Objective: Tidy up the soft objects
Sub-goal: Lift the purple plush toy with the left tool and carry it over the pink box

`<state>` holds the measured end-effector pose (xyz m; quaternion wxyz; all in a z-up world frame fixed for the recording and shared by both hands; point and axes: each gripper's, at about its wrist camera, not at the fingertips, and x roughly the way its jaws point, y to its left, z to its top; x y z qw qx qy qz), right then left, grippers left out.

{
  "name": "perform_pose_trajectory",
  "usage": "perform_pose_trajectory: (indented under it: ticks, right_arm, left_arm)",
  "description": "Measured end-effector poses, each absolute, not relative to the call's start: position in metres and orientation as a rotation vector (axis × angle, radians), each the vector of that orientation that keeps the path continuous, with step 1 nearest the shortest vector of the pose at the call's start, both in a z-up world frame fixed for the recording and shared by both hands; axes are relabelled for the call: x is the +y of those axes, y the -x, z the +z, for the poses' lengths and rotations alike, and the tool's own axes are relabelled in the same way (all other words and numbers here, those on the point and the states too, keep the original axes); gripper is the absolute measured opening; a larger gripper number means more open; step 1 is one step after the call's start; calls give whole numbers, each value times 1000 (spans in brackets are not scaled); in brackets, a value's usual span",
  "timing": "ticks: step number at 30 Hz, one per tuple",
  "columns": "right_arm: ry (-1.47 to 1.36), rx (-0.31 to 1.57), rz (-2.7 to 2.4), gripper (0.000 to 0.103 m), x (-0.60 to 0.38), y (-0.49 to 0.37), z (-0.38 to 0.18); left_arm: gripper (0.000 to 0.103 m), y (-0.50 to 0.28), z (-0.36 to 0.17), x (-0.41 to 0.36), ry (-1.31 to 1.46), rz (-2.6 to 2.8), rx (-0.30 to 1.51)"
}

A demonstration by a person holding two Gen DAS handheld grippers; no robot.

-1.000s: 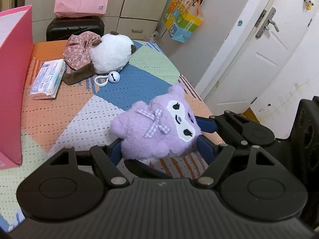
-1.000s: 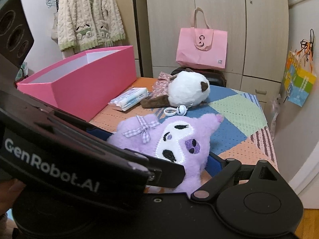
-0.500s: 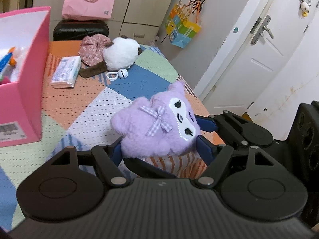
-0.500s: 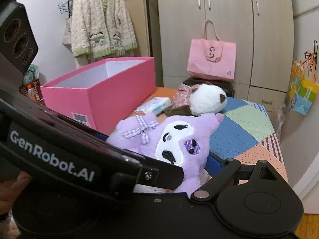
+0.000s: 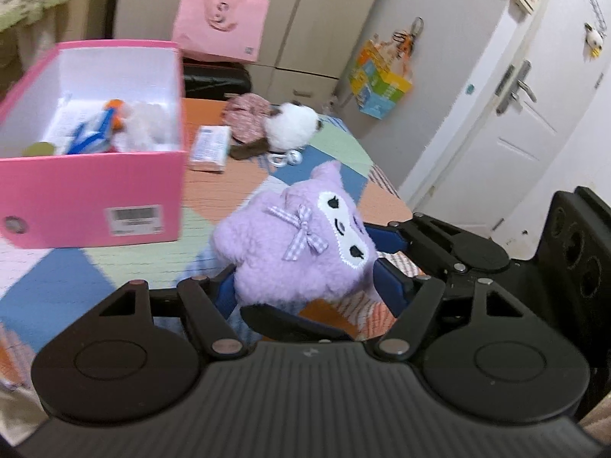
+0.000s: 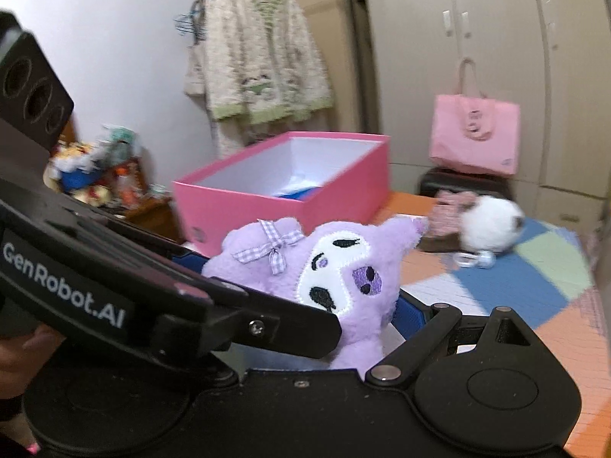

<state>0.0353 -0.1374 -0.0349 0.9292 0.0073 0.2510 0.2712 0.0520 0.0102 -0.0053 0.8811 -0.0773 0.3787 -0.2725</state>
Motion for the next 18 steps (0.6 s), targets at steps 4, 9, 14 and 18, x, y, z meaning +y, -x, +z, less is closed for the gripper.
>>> perform_pose_trajectory:
  ticks: [4, 9, 14, 18]
  right_arm:
    - [-18, 506, 632, 95, -118, -39, -23]
    - [10, 467, 674, 95, -96, -50, -6]
    - [11, 438, 700, 95, -77, -74, 11]
    - [46, 402, 716, 95, -65, -88, 23]
  left_arm:
    - [71, -48, 11, 30, 158, -525, 777]
    - [71, -55, 29, 53, 159, -493, 750]
    - [70, -71, 47, 69, 159, -471, 707]
    - [70, -87, 59, 78, 155, -461, 674]
